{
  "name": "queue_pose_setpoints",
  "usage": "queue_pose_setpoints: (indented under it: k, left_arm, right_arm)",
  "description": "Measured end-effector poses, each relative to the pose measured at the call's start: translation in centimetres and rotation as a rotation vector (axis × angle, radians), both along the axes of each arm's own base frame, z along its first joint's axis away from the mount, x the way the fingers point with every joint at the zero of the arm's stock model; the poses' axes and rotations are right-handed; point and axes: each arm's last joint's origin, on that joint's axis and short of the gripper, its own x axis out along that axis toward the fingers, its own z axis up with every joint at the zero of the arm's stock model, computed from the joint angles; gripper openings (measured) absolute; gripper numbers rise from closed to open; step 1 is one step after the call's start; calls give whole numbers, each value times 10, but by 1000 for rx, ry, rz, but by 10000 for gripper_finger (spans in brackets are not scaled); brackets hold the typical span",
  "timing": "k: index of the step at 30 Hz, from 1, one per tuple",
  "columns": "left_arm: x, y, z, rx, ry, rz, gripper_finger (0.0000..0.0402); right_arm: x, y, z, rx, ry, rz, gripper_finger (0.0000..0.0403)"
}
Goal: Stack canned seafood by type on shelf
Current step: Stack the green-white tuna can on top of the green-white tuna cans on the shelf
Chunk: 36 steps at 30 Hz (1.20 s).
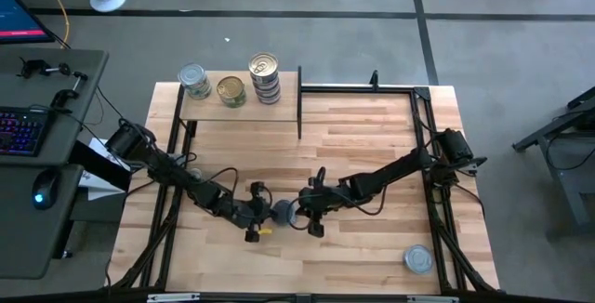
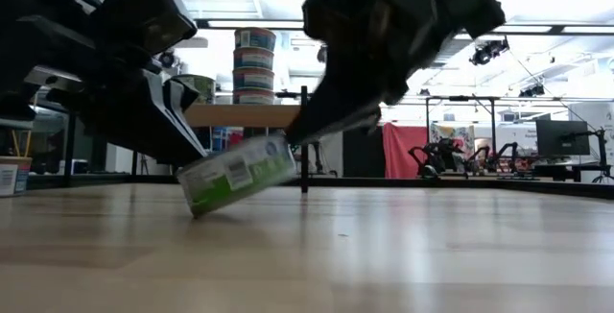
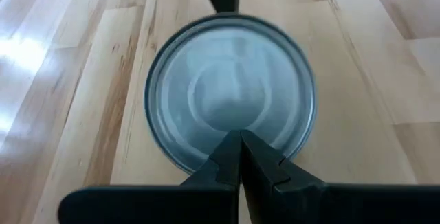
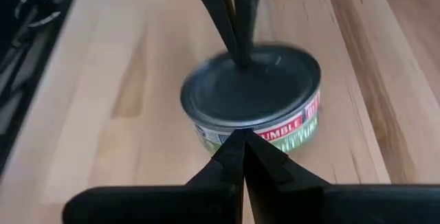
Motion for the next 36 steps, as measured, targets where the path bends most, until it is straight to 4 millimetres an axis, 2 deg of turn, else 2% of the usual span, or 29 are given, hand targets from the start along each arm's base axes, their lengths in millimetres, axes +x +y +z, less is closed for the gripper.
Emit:
queue_pose_setpoints:
  k: [5,12,25,36]
  left_arm:
    - [-3,-2,0,9,2,23,0]
    - [-4,-2,-1,12,6,34,0]
    - [-3,-2,0,13,-9,53,0]
    - [-5,-7,-10,-8,21,68,0]
  right_arm:
    - [9,2,15,-8,-68,12,0]
    - [14,2,23,-47,-85,42,0]
    - [15,0,23,-78,-94,64,0]
    - [16,0,24,-93,-106,51,0]
